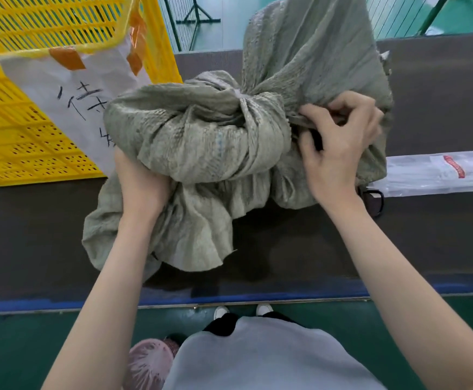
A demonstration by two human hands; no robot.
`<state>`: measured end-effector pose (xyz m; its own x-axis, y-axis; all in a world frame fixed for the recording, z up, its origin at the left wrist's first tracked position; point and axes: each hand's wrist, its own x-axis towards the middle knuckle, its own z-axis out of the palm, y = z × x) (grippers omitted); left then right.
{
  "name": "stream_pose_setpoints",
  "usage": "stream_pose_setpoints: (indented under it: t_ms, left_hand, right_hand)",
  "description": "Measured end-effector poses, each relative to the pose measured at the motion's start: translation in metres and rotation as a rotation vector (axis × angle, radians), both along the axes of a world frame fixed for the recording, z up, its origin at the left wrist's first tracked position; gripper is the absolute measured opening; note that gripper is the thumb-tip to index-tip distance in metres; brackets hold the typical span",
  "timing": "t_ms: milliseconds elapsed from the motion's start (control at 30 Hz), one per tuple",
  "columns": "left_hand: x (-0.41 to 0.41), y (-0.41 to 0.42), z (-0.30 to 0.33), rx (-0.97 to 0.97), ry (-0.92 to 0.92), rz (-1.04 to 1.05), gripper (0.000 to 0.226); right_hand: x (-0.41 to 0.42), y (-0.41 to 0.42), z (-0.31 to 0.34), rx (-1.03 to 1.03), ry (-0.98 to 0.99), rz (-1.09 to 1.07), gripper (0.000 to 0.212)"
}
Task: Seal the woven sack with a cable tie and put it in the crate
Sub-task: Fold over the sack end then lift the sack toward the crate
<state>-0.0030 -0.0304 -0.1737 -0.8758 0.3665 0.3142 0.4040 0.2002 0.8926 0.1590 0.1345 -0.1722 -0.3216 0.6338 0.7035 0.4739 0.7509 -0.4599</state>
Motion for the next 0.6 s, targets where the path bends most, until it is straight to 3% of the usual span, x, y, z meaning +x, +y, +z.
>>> stream_pose_setpoints:
  t_ms: [67,133,233,367,433,533,600]
  left_hand:
    - [-0.005,-0.012,-0.008,0.069,-0.005,-0.083,0.046]
    - [-0.008,-0.021,-0.015,0.011,-0.028,-0.049,0.033]
    - [-0.010,-0.029,-0.020,-0.027,-0.022,-0.042,0.022]
    - [-0.020,-0.041,-0.029,-0.017,-0.049,-0.017,0.037]
    - [-0.020,-0.044,-0.030,-0.013,-0.070,-0.025,0.036]
    - [-0.018,-0.049,-0.033,0.004,-0.123,-0.007,0.055]
    - [-0.016,-0.054,-0.038,0.023,-0.212,-0.016,0.052]
  right_hand:
    - [0.004,-0.005,-0.008,-0.033,-0.019,-0.094,0.030]
    - [0.005,-0.007,-0.013,-0.096,0.017,-0.143,0.037]
    - [0.006,-0.009,-0.012,-0.186,0.161,-0.108,0.065]
    - [0.006,-0.001,-0.005,-0.338,0.161,-0.095,0.101]
    - [0.004,0.002,-0.005,-0.356,0.034,-0.132,0.095]
    - [0.005,0.004,-0.005,-0.295,-0.072,-0.172,0.071]
    - [0.008,0.007,-0.003,-0.282,-0.098,-0.188,0.053]
